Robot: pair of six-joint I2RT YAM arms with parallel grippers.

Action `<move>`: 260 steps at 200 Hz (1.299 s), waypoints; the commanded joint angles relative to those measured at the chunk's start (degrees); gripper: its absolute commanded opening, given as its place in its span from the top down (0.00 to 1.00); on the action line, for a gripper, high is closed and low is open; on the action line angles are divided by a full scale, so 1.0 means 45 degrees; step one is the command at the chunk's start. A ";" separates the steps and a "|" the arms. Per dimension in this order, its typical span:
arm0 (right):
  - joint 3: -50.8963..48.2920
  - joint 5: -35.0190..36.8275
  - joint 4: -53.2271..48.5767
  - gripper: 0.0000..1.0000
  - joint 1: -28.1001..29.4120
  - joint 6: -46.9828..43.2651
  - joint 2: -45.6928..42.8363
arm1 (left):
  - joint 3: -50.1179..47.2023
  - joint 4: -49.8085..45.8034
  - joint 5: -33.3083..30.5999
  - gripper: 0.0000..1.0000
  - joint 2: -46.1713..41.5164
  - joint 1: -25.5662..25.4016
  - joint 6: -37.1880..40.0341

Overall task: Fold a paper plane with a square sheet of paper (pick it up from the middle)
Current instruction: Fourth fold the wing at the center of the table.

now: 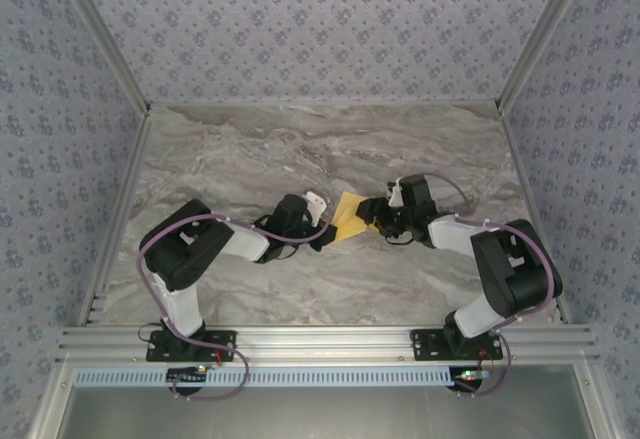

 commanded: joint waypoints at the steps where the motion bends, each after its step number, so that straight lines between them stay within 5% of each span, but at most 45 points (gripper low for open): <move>1: 0.0363 -0.0039 0.0658 0.53 0.0206 0.0042 0.0521 | -0.0151 0.0609 0.0378 0.86 -0.0240 0.0117 -0.0756; 175: 0.1047 -0.0020 0.1510 0.56 0.0546 0.0062 0.2292 | 0.0195 0.0716 0.1749 0.86 0.0531 0.0427 -0.4732; 260: 0.1374 0.0686 0.0016 0.56 0.0670 -0.0281 0.2515 | 0.0682 0.0420 0.2484 0.81 0.0849 0.0498 -0.5128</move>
